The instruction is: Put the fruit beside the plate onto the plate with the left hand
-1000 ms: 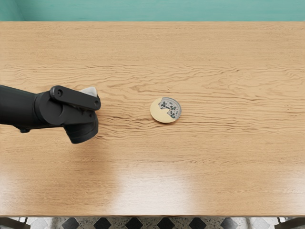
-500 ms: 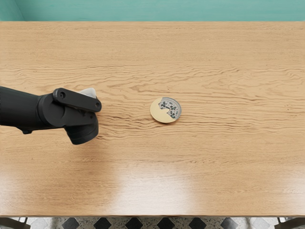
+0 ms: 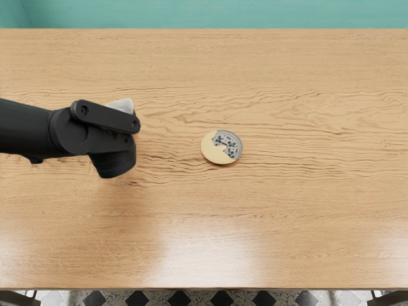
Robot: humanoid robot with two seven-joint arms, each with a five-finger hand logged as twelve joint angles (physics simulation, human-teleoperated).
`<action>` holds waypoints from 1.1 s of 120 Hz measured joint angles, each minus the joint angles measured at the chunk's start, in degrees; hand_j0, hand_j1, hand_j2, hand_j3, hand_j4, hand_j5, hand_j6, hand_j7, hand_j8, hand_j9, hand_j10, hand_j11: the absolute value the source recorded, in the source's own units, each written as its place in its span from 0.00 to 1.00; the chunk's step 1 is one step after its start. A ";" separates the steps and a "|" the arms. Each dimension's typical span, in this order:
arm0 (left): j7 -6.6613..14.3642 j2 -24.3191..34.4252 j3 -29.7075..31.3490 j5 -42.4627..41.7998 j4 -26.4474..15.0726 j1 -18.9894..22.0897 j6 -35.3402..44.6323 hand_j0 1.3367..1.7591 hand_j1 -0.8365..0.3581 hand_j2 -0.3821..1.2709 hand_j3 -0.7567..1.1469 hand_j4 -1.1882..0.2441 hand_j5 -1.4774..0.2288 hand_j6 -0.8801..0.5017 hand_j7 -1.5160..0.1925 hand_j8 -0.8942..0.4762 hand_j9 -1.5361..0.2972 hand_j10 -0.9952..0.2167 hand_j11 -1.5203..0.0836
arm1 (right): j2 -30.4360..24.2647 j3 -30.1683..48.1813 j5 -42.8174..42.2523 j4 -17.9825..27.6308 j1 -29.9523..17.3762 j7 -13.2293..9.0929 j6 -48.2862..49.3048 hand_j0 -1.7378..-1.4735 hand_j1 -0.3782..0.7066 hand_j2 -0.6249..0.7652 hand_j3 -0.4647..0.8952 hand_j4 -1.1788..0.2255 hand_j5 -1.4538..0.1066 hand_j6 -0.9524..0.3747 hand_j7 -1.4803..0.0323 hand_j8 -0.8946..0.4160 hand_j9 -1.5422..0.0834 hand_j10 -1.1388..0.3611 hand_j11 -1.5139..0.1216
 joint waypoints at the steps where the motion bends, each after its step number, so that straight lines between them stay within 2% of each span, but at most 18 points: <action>1: -0.01 -0.13 -0.02 -0.14 -0.02 -0.32 -0.01 0.73 0.45 0.46 0.40 0.26 0.20 0.16 0.23 0.40 0.23 0.47 0.24 | 0.00 0.00 0.00 0.00 0.00 0.00 0.00 0.30 0.07 0.44 0.34 0.81 0.90 0.69 0.95 0.65 0.92 0.73 0.90; 9: -0.07 -0.85 -0.16 -1.30 -0.11 -2.06 -0.01 0.73 0.44 0.47 0.40 0.26 0.18 0.17 0.22 0.41 0.22 0.49 0.24 | 0.00 0.00 0.00 0.00 0.00 0.00 0.00 0.30 0.07 0.44 0.34 0.81 0.90 0.69 0.95 0.65 0.92 0.73 0.90; 20: -0.13 -3.13 -0.27 -3.05 -0.12 -4.44 0.04 0.73 0.43 0.49 0.40 0.26 0.18 0.14 0.21 0.40 0.22 0.50 0.24 | 0.00 0.00 0.00 0.01 0.00 0.00 0.00 0.30 0.07 0.44 0.34 0.81 0.90 0.69 0.95 0.65 0.92 0.73 0.90; 31: -0.18 -4.94 -0.37 -5.15 -0.04 -6.61 0.04 0.74 0.41 0.55 0.40 0.26 0.18 0.11 0.21 0.42 0.22 0.50 0.24 | 0.00 0.00 0.00 0.01 0.00 0.00 0.00 0.30 0.07 0.44 0.34 0.81 0.90 0.69 0.95 0.65 0.92 0.73 0.90; 49: -0.19 -5.64 -1.16 -7.26 1.44 -7.42 0.04 0.74 0.38 0.61 0.40 0.26 0.17 0.07 0.20 0.42 0.21 0.50 0.24 | 0.00 0.00 0.00 0.01 0.00 0.00 0.00 0.30 0.07 0.44 0.34 0.81 0.90 0.69 0.95 0.65 0.92 0.73 0.90; 84: -0.17 -5.64 -5.80 -8.11 7.11 -6.98 -1.71 0.74 0.33 0.67 0.40 0.26 0.17 0.05 0.19 0.44 0.21 0.51 0.24 | 0.00 0.00 0.00 0.01 0.06 0.00 0.00 0.30 0.07 0.44 0.34 0.81 0.90 0.69 0.95 0.65 0.92 0.73 0.90; 95: -0.16 -5.64 -7.69 -7.96 7.44 -6.30 -1.95 0.74 0.33 0.67 0.40 0.26 0.17 0.05 0.19 0.43 0.21 0.52 0.24 | 0.00 0.00 0.00 0.01 0.08 0.00 0.00 0.30 0.07 0.44 0.34 0.81 0.90 0.69 0.95 0.65 0.92 0.73 0.90; 109: -0.16 -5.64 -10.96 -7.56 7.43 -4.56 -2.61 0.74 0.31 0.72 0.40 0.26 0.16 0.05 0.19 0.44 0.21 0.52 0.24 | 0.00 0.00 0.00 0.01 0.08 0.00 0.00 0.30 0.07 0.44 0.34 0.81 0.90 0.69 0.95 0.65 0.92 0.73 0.90; 120: -0.16 -5.64 -13.77 -7.15 7.43 -3.63 -3.10 0.74 0.31 0.70 0.40 0.26 0.16 0.05 0.19 0.44 0.21 0.52 0.24 | 0.00 0.00 0.00 0.01 0.08 0.00 0.00 0.30 0.07 0.44 0.34 0.81 0.90 0.69 0.95 0.65 0.92 0.73 0.90; 132: -0.16 -5.64 -16.21 -6.69 7.43 -2.31 -3.60 0.74 0.31 0.72 0.40 0.26 0.16 0.05 0.19 0.44 0.21 0.52 0.24 | 0.00 0.00 0.00 0.01 0.09 0.00 0.00 0.30 0.07 0.44 0.34 0.81 0.90 0.69 0.95 0.65 0.92 0.73 0.90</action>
